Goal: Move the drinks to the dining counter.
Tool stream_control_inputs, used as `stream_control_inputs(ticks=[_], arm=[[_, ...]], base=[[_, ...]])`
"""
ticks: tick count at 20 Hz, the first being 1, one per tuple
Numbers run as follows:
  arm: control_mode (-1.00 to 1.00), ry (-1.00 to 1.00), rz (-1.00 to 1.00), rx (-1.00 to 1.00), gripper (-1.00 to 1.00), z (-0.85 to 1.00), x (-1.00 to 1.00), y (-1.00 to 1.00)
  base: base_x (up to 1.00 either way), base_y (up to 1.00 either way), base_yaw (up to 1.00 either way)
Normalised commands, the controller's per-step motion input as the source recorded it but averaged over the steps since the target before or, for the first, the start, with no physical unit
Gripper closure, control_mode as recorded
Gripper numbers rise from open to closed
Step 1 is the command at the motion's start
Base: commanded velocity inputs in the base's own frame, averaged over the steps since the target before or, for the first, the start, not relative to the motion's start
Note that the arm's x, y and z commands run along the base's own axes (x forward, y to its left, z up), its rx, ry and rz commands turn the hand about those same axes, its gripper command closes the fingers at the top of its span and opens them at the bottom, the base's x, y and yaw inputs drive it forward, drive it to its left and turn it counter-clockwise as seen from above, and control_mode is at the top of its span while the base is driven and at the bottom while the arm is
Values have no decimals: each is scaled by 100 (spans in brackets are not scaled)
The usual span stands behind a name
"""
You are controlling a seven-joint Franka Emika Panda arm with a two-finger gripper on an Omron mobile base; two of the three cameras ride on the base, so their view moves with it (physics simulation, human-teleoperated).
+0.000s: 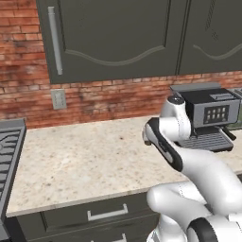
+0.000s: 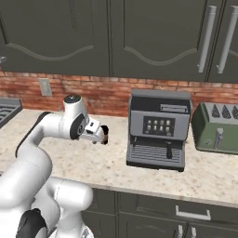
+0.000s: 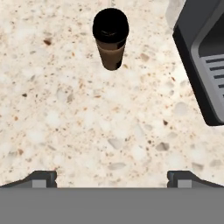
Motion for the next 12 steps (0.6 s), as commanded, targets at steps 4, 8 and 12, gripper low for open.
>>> stream_control_inputs(ticks=[4,8,12], arm=[[-100,3,0,0,-100,0,42,-14],[-100,2,0,0,-100,0,43,-12],[-100,5,0,0,-100,-1,42,-1]], base=[[0,0,0],[0,0,0],[0,0,0]])
